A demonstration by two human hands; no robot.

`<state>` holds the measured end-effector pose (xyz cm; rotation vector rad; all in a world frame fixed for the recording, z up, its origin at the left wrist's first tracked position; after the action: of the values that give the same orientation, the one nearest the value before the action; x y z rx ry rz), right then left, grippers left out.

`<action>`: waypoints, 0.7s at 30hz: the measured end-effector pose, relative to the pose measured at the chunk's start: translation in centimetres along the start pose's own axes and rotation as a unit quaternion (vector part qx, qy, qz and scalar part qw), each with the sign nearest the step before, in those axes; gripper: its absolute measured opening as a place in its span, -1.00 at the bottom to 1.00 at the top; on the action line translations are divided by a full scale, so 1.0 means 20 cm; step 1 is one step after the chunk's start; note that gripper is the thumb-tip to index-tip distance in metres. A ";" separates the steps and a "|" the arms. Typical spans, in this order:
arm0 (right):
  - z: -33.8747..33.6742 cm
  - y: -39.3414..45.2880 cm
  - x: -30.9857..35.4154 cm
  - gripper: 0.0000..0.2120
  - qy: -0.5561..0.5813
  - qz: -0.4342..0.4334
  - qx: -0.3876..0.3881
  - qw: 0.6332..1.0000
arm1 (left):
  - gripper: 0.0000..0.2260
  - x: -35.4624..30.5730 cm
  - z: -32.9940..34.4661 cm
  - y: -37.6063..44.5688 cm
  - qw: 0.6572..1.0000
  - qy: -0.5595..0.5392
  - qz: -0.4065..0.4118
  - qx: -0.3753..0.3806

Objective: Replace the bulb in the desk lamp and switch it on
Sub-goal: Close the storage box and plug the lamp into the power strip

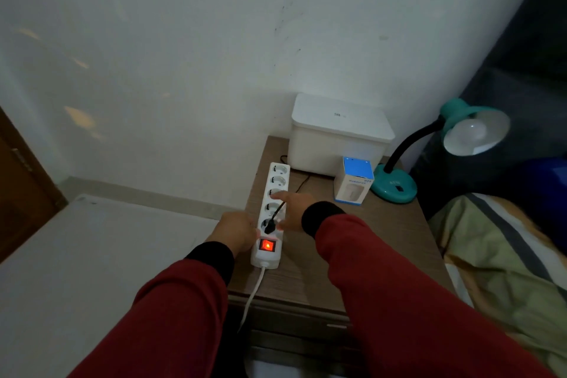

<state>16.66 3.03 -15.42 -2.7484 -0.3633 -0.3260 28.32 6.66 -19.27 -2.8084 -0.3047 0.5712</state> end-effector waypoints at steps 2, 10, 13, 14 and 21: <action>-0.05 -0.01 -0.01 -0.41 -0.056 -0.003 0.004 0.998 | -0.66 -0.01 -0.04 0.02 0.999 0.048 -0.006 -0.011; -0.31 -0.08 -0.07 -0.56 -0.171 0.013 -0.016 0.985 | -0.67 -0.20 -0.29 0.04 0.993 0.092 0.004 -0.076; -0.41 -0.07 -0.14 -0.57 -0.179 0.020 -0.023 0.983 | -0.64 -0.32 -0.39 0.05 0.989 0.104 0.026 -0.102; -0.45 -0.07 -0.16 -0.57 -0.180 0.019 -0.029 0.983 | -0.63 -0.37 -0.41 0.05 0.988 0.105 0.037 -0.107; -0.69 -0.11 -0.44 -0.52 -0.169 0.061 -0.055 0.982 | -0.69 -0.74 -0.48 0.14 0.985 0.109 0.079 -0.108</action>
<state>5.37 -1.92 -4.53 -2.9191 -0.2660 0.1599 19.35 -1.71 -6.26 -3.0901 -0.1042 0.2700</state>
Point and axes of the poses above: each hand's wrist, its own y-axis towards the middle knuckle, its own z-axis out of the palm, x = y × z, the point moved 7 cm from there along y, towards the middle knuckle, and after that the axes turned 7 degrees about -x, right-handed, at the moved point
